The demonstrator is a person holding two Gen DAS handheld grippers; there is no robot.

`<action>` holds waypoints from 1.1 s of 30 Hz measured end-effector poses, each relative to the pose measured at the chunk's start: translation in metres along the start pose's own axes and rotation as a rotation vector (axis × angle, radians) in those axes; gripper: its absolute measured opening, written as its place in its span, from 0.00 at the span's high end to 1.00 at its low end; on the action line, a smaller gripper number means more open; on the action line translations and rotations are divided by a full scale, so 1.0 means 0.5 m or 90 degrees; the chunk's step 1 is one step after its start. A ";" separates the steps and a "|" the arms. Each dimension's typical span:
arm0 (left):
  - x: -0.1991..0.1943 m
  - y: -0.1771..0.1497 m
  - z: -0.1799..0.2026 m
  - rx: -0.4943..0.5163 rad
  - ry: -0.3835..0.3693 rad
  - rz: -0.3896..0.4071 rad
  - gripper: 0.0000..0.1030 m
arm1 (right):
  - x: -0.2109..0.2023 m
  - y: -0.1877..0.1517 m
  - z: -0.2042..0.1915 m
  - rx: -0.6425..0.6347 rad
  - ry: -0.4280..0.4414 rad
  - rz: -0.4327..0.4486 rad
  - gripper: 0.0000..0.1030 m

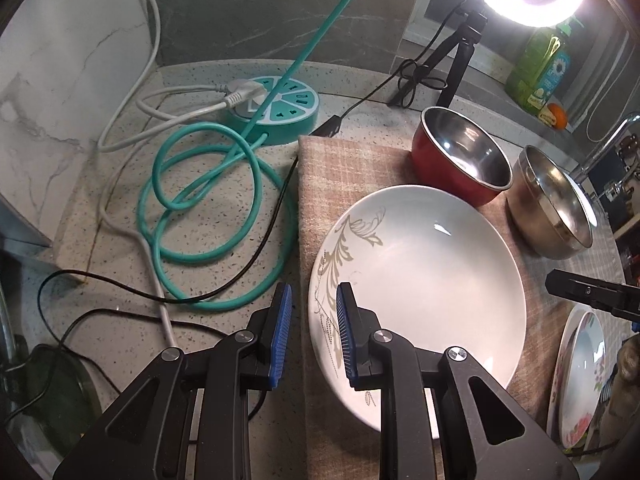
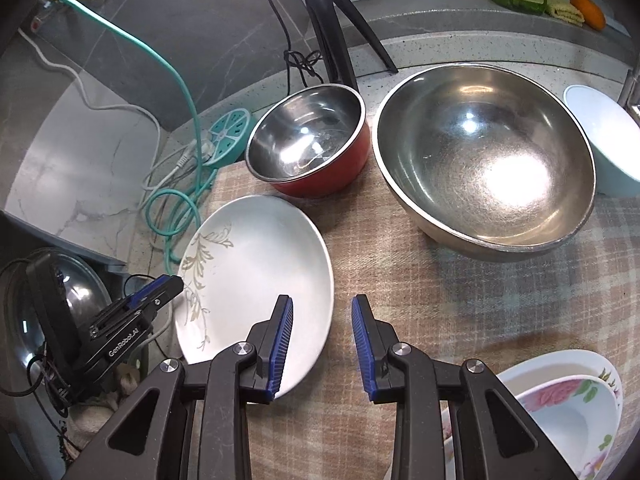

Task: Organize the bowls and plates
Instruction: 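Close both grippers side by side on the leaf-pattern plate rim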

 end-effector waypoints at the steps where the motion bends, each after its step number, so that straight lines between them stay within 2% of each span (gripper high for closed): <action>1: 0.002 -0.001 -0.002 -0.002 -0.002 -0.001 0.81 | 0.004 0.002 -0.001 0.000 -0.003 0.000 0.74; 15: 0.020 -0.006 -0.012 -0.005 -0.009 -0.014 0.82 | 0.054 0.017 -0.010 -0.031 -0.046 -0.020 0.86; 23: 0.021 -0.005 -0.001 0.005 -0.005 -0.011 0.89 | 0.067 0.018 -0.006 -0.035 -0.046 -0.030 0.91; 33: 0.026 -0.003 0.004 0.011 -0.008 -0.015 0.91 | 0.081 0.021 0.004 -0.026 -0.044 -0.041 0.95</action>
Point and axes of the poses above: each gripper's, at about its wrist camera, not at the fingertips, and x roughly the way its jaws point, z to its right, y to its top, the point moved 4 cm from there along x, roughly the way its jaws point, and after that the axes turned 10 degrees about y, right-handed, at the moved point
